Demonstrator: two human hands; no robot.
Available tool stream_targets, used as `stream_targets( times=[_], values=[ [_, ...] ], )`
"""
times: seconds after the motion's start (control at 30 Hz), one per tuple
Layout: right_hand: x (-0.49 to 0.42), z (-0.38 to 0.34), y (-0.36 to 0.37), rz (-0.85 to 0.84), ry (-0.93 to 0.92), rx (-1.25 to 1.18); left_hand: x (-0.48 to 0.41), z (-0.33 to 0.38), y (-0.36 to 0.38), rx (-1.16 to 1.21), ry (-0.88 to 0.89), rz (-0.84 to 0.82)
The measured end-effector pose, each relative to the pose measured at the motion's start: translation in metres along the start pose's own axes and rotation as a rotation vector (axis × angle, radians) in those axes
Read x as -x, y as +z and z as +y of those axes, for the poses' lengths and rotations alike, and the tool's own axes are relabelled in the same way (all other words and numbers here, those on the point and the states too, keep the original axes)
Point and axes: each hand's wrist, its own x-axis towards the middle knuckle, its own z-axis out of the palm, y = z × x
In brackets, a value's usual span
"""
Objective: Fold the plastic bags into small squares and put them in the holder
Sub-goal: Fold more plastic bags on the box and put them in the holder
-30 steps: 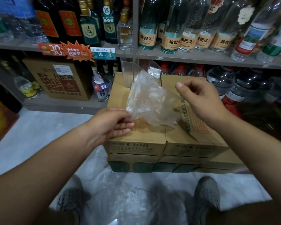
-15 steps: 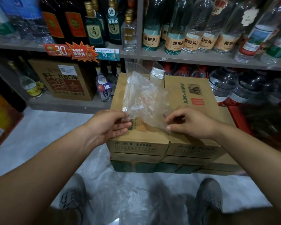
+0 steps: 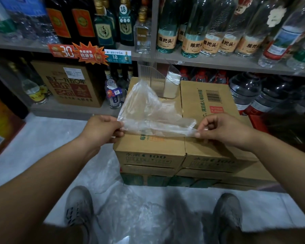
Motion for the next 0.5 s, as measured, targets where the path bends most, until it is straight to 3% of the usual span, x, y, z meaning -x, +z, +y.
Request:
stream_targets(
  times=[0.23,0.5],
  values=[
    [0.001,0.007,-0.011,-0.021,0.186,-0.189,0.002,0.000,0.001,-0.012,0.018,0.010],
    [0.000,0.013,-0.008,0.124,0.113,0.213,0.002,-0.007,0.006,-0.262,0.145,0.059]
  ],
)
